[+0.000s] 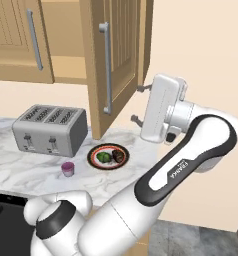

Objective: Pick the avocado and bread from the counter and place them on the plate. Then pick the jam from the cabinet and place it next to the plate. Lastly close the cabinet door.

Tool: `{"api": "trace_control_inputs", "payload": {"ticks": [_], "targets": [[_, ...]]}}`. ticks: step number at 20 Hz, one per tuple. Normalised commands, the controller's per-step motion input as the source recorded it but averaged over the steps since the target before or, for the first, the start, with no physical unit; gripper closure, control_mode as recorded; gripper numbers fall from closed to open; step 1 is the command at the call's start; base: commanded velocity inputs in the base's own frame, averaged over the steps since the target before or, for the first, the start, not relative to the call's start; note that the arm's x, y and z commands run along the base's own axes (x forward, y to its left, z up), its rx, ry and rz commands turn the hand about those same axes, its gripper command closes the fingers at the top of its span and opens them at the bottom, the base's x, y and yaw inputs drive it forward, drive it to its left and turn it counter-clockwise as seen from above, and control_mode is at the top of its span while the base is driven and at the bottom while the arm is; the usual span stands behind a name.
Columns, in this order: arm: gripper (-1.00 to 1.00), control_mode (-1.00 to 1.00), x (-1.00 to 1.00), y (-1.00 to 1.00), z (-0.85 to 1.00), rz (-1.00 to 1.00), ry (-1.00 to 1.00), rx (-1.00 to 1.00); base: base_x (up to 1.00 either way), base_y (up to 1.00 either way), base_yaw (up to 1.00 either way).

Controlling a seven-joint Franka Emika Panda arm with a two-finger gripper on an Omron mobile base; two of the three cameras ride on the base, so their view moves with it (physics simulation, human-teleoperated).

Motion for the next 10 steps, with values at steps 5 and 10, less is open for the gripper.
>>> {"api": "trace_control_inputs", "payload": {"ticks": [5, 10], "targets": [[-1.0, -1.0, 0.17, 0.0, -0.05, 0.1, 0.0, 0.0, 0.0, 0.0, 0.0], [-1.0, -1.0, 0.04, 0.02, -0.04, 0.06, 0.0, 0.0, 0.0, 0.0, 0.0]]}}
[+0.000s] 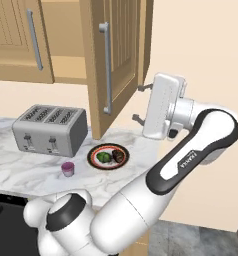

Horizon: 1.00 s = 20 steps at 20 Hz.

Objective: Pick the avocado and bread from the counter and place them on the plate. Then pick the jam from the cabinet and place it next to the plate. Lastly close the cabinet door.

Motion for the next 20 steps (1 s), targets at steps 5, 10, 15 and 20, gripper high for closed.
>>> {"api": "trace_control_inputs", "payload": {"ticks": [5, 10, 15, 20], "targets": [[-1.0, -1.0, 0.0, 0.19, -0.03, 0.0, 0.0, 0.0, 0.0, 0.0, 0.0], [-1.0, -1.0, 0.05, 0.22, -0.01, 0.0, 0.03, 0.0, 0.0, 0.0, 0.0], [-1.0, -1.0, 0.06, 0.26, -0.03, 0.0, 0.05, 0.0, 0.0, 0.0, 0.0], [-1.0, -1.0, 0.02, 0.34, -0.01, 0.0, 0.03, 0.0, 0.0, 0.0, 0.0]]}}
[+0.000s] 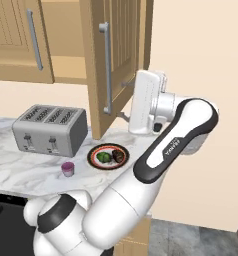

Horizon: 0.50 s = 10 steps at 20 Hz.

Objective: Pick the avocado and bread from the counter and place them on the plate. Then pick the jam from the cabinet and place it next to the plate. Lastly close the cabinet door.

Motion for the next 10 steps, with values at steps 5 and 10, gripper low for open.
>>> {"api": "trace_control_inputs", "payload": {"ticks": [5, 10], "targets": [[-1.0, -1.0, 0.0, 0.38, 0.0, 0.0, 0.0, 0.0, 0.0, 0.0, 0.0], [-1.0, -1.0, 0.0, 0.46, 0.0, 0.0, 0.0, 0.0, 0.0, 0.0, 0.0]]}}
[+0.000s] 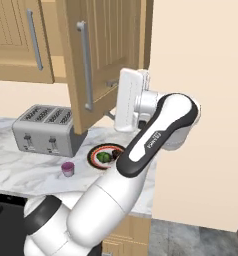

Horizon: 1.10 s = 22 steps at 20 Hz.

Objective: Pick the avocado and bread from the counter and place them on the plate. Then pick the jam from the cabinet and place it next to the plate. Lastly close the cabinet door.

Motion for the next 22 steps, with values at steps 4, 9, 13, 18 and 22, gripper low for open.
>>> {"api": "trace_control_inputs", "payload": {"ticks": [4, 9, 13, 18, 22], "targets": [[-1.0, -1.0, 0.03, 0.63, 0.0, -0.04, 0.0, 0.0, 0.0, 0.0, 0.0], [-1.0, -1.0, 0.12, 0.75, 0.0, -0.11, 0.0, -0.02, 0.0, 0.0, 0.0], [-1.0, -1.0, 0.17, 0.75, 0.0, -0.15, 0.0, -0.02, 0.0, 0.0, 0.0], [-1.0, -1.0, 0.35, 0.8, 0.0, -0.19, 0.0, -0.03, 0.0, 0.0, 0.0], [-1.0, -1.0, 0.46, 0.68, 0.0, -0.2, 0.0, -0.02, 0.0, 0.0, 0.0]]}}
